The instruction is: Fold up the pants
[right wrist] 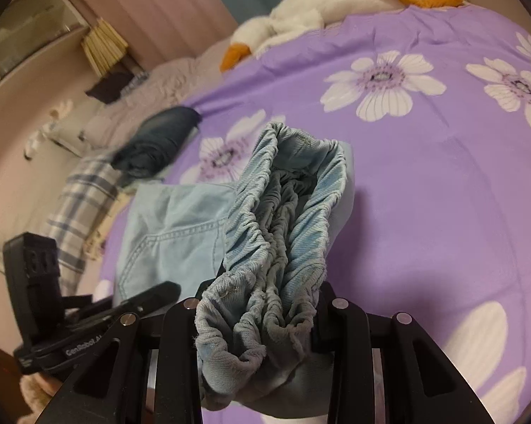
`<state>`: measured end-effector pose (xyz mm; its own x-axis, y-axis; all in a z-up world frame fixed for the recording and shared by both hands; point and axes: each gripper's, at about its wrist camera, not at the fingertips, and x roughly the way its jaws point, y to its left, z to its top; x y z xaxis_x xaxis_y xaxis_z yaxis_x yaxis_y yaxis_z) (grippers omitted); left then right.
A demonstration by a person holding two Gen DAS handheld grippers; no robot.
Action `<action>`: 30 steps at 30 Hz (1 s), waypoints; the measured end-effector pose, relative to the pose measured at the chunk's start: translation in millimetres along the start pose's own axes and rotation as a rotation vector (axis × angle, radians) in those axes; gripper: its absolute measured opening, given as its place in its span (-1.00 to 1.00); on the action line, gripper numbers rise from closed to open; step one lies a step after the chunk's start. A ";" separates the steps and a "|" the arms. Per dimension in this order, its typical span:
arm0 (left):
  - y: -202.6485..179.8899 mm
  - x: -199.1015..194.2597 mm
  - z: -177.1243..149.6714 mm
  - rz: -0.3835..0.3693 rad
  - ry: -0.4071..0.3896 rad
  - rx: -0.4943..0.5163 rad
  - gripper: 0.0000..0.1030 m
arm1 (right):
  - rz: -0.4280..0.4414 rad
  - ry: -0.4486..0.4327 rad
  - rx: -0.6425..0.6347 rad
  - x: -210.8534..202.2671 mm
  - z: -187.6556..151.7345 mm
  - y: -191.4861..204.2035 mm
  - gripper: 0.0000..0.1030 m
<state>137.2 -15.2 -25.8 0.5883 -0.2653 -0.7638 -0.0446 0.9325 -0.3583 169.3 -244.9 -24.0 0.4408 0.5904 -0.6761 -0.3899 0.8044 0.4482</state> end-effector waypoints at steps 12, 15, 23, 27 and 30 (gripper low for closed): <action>-10.1 -20.9 -13.1 0.202 -0.090 0.127 0.71 | -0.275 0.049 0.005 1.8 -11.4 -2.7 0.41; -23.7 -56.0 -14.7 0.229 -0.193 0.160 0.98 | -0.320 -0.048 -0.038 -30.3 -8.7 13.0 0.58; -36.3 -112.3 -32.5 0.204 -0.299 0.122 0.99 | -0.293 -0.223 -0.084 -92.8 -22.9 49.8 0.80; -35.7 -118.1 -44.8 0.197 -0.284 0.086 0.99 | -0.320 -0.232 -0.103 -95.0 -28.6 58.9 0.80; -34.3 -120.0 -50.1 0.185 -0.267 0.066 0.99 | -0.324 -0.219 -0.107 -88.9 -32.3 60.4 0.80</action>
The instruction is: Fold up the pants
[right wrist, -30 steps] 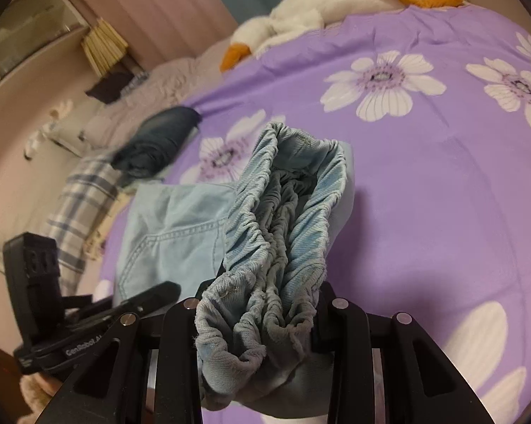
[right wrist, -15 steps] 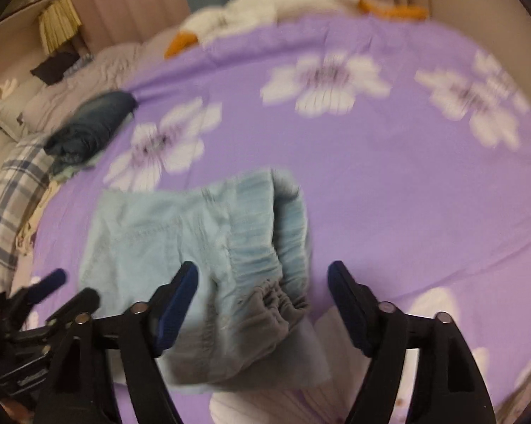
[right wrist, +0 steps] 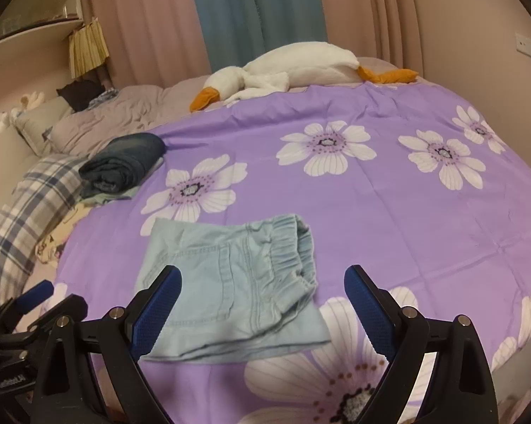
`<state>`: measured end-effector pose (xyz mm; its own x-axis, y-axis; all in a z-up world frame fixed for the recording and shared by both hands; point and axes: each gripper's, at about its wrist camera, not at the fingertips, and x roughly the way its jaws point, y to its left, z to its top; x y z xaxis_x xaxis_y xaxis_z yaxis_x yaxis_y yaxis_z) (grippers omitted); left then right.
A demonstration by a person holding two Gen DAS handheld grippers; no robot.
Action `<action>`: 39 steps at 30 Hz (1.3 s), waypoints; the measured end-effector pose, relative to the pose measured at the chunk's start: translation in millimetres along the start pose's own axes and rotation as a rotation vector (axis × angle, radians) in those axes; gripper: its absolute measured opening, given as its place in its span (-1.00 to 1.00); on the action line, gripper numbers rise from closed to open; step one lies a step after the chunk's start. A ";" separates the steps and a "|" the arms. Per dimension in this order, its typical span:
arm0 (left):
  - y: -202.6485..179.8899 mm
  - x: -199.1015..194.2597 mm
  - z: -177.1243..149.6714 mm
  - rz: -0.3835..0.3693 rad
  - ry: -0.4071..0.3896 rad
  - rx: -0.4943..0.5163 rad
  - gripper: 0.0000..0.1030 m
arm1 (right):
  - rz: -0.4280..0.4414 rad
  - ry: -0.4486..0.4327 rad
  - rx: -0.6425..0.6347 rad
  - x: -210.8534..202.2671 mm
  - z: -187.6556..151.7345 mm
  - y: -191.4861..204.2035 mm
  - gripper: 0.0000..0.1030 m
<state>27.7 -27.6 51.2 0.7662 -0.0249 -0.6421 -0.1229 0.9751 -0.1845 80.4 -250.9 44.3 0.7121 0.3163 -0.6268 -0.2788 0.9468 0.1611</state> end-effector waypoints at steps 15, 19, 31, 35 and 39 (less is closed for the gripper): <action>7.9 -11.6 -10.4 0.036 0.016 -0.024 0.99 | -0.013 0.002 -0.012 -7.1 -8.3 7.9 0.80; 6.7 -7.4 -14.5 0.039 0.039 -0.021 0.99 | -0.001 0.010 0.002 -8.5 -10.5 8.7 0.80; 6.9 -9.2 -18.0 0.036 0.046 -0.018 0.99 | -0.024 0.025 0.006 -7.9 -12.6 8.5 0.80; 7.0 -9.7 -18.3 0.033 0.047 -0.018 0.99 | -0.024 0.028 0.003 -6.8 -12.8 9.0 0.80; 7.0 -12.0 -17.2 0.020 0.043 -0.018 0.99 | -0.026 0.032 0.001 -6.1 -12.9 9.4 0.80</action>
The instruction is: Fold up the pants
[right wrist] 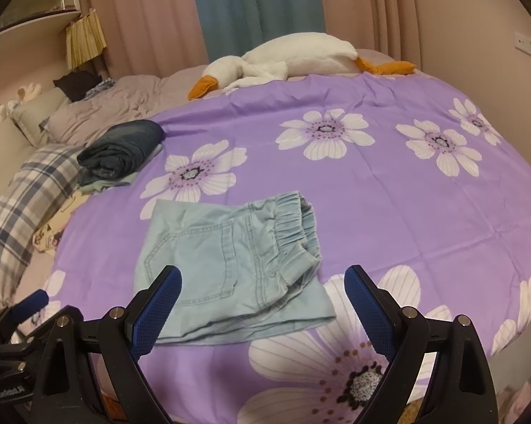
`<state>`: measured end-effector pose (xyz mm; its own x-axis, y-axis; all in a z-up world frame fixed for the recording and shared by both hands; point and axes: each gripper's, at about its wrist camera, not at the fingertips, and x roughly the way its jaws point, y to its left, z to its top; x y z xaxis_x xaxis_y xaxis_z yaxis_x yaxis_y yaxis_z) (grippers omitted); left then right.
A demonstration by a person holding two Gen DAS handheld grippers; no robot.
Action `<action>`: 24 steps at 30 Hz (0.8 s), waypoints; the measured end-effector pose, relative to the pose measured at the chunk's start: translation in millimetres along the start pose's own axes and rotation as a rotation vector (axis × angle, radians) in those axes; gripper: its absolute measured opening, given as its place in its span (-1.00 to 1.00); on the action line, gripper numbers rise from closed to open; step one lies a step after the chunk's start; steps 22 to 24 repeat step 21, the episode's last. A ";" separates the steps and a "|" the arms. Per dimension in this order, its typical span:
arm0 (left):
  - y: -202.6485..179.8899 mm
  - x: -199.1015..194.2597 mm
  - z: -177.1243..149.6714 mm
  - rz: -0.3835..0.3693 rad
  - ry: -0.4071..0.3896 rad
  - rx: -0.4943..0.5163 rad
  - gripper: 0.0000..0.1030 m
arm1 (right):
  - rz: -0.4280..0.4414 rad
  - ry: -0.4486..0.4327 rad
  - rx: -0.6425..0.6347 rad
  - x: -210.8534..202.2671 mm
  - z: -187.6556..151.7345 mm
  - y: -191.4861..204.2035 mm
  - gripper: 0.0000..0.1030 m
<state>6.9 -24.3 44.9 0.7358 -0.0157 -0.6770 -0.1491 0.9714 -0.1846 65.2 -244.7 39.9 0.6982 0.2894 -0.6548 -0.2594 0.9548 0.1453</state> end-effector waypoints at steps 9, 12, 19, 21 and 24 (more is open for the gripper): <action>-1.4 1.1 1.1 0.025 -0.002 0.008 0.99 | -0.007 0.001 -0.002 0.8 -1.3 1.5 0.80; -0.4 1.2 1.7 0.029 -0.005 0.011 0.99 | -0.007 0.002 -0.002 1.0 -1.3 1.2 0.80; 0.9 0.5 1.7 0.026 -0.007 0.008 0.99 | -0.014 0.007 -0.002 2.1 -1.6 1.1 0.80; 1.0 0.2 2.0 0.028 -0.008 0.009 0.99 | -0.013 0.008 -0.002 2.6 -1.6 1.4 0.80; 1.0 0.2 2.0 0.028 -0.008 0.009 0.99 | -0.013 0.008 -0.002 2.6 -1.6 1.4 0.80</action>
